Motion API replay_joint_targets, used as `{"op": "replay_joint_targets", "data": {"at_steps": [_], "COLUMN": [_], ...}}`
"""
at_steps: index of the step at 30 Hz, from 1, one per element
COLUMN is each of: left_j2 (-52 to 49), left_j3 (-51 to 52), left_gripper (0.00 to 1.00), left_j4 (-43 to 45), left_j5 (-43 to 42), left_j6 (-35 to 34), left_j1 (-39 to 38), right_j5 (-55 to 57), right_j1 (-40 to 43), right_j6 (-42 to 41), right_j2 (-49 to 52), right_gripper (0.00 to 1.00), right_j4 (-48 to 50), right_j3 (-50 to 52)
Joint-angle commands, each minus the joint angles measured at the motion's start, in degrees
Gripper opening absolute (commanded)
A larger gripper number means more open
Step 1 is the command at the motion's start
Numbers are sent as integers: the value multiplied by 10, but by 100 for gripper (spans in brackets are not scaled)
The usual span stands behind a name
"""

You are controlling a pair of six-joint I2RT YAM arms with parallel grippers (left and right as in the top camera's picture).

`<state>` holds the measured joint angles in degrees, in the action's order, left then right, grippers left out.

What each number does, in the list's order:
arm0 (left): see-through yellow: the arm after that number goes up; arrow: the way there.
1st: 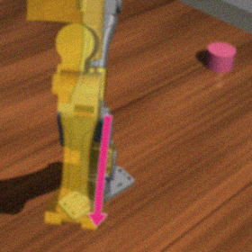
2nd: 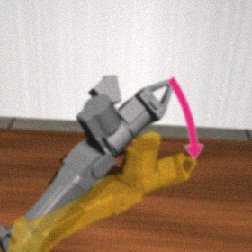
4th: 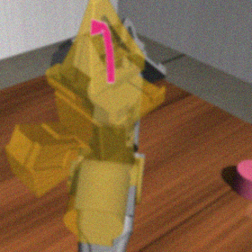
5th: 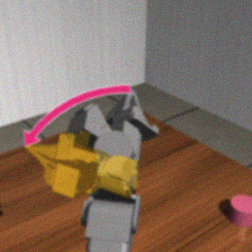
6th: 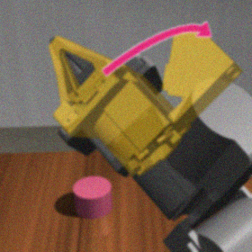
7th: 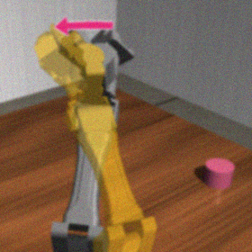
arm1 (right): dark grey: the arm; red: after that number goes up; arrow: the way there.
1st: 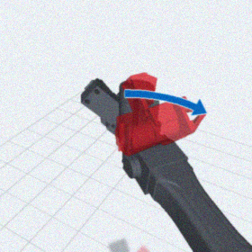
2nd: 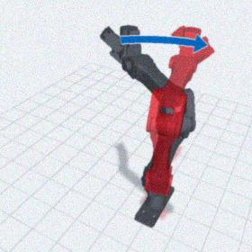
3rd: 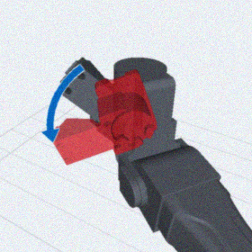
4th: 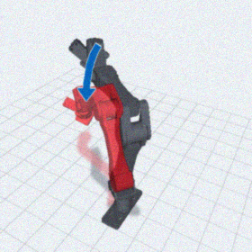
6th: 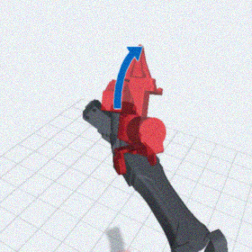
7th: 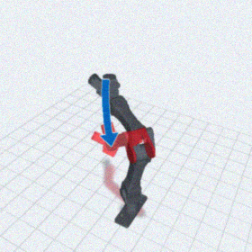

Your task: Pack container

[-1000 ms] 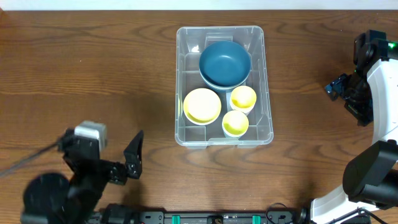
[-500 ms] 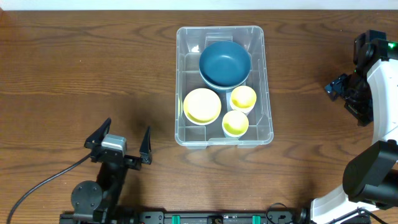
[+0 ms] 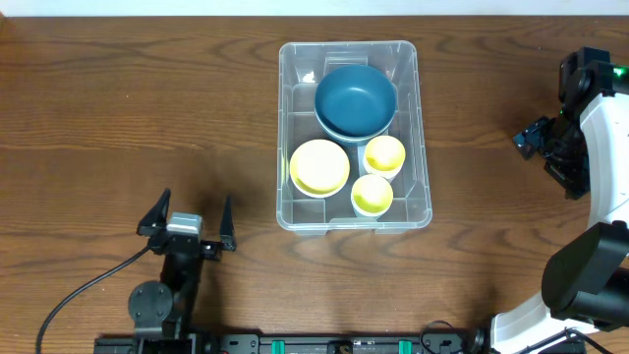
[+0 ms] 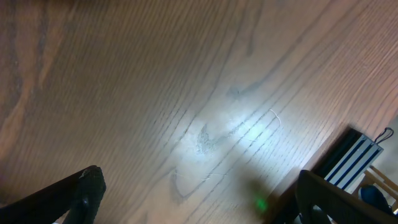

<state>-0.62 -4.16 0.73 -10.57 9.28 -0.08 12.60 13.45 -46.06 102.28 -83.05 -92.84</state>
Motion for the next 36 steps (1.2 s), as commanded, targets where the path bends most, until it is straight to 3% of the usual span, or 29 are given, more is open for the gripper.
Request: {"op": "replay_joint_targets", "data": {"at_steps": [1,5,36], "left_j2": [5,5,3], "left_j3": [23,39,39], "left_gripper": [98,98,98], "left_j4": [4,-38,-37], "left_j5": [-6,-6,-6], "left_j6": [34,33,23], "left_j1": [3,3,3], "right_j5": [6,6,6], "right_j1": [3,3,3], "right_j6": [-6,-6,-6], "right_j2": [3,3,3], "right_gripper": [99,99,99], "right_j4": [0,0,0], "right_j3": [-1,-1,-1]}}
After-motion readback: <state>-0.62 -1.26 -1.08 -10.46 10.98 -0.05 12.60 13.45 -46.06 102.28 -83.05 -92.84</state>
